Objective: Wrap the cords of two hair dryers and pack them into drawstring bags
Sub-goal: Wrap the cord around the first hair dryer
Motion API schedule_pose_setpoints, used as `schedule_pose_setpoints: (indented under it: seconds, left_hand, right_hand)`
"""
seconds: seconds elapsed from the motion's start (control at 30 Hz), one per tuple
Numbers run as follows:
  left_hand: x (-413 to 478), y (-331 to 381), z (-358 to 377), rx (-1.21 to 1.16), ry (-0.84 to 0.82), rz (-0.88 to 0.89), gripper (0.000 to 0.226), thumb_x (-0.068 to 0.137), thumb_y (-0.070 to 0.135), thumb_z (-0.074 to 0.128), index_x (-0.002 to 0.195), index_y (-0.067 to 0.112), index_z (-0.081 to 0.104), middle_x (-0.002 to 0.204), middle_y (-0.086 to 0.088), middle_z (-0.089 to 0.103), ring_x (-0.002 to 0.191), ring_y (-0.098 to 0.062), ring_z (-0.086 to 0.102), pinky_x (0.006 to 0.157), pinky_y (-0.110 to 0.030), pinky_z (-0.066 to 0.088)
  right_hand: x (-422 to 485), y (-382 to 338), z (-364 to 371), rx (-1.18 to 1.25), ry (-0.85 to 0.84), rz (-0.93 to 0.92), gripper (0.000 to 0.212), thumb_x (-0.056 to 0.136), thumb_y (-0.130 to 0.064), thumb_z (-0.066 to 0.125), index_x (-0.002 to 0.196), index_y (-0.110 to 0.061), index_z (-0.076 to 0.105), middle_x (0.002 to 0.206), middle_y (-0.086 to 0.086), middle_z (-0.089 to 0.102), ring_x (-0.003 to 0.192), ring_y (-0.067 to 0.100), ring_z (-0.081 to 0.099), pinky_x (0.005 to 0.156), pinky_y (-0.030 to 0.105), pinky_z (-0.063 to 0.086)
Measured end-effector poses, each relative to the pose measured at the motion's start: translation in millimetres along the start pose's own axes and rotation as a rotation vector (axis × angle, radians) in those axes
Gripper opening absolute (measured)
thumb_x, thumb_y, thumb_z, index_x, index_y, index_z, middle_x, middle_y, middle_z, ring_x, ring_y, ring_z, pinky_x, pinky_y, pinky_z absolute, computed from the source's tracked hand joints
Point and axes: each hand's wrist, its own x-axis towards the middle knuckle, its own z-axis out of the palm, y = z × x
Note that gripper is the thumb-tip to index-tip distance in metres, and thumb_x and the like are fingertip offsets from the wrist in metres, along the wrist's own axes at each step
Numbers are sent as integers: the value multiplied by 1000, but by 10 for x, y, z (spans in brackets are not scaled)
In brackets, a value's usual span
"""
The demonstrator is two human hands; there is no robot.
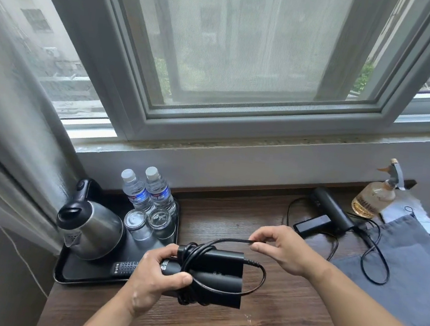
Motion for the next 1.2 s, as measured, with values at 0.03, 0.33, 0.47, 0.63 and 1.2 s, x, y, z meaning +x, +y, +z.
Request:
schedule_pose_setpoints:
  seconds: [0.03,0.33,0.47,0.63,1.2]
  left_hand:
    - [-3,-12,7,-22,3,-6,47,60,32,88,101,13,76,87,-8,73,80,-20,68,70,-38,56]
    - [32,-130,49,-178,112,-20,70,44,44,101,99,8,77,91,-20,76,81,-29,70,68,-40,59]
    - [43,-180,17,-175,164,-5,65,45,43,100,97,10,78,92,-19,77,83,-30,70,74,-41,58]
    - [37,-264,-31,-194,183,-28,69,41,49,101,94,11,78,88,-19,76,78,-30,69,79,-48,55]
    - [48,-416,-15,-66,184,-37,74,33,56,100,90,13,80,91,-16,79,80,-21,73,65,-25,58]
  right_hand:
    - [-7,16,16,17,9,10,5,91,-29,73,94,-34,75,90,-15,74,87,3,69,87,29,56]
    - [-84,98,223,-13,88,114,15,94,-22,68,88,-36,68,87,-17,71,82,-8,63,76,11,44]
    - [-89,129,318,104,143,170,17,94,-15,67,90,-31,70,84,-8,76,80,1,69,77,21,52]
    - [-91,182,439,317,144,230,10,94,-14,68,93,-24,73,89,7,76,84,26,72,85,47,61]
    - [-50,-72,603,1181,275,433,14,101,-3,54,112,-2,63,93,12,70,83,27,71,77,48,63]
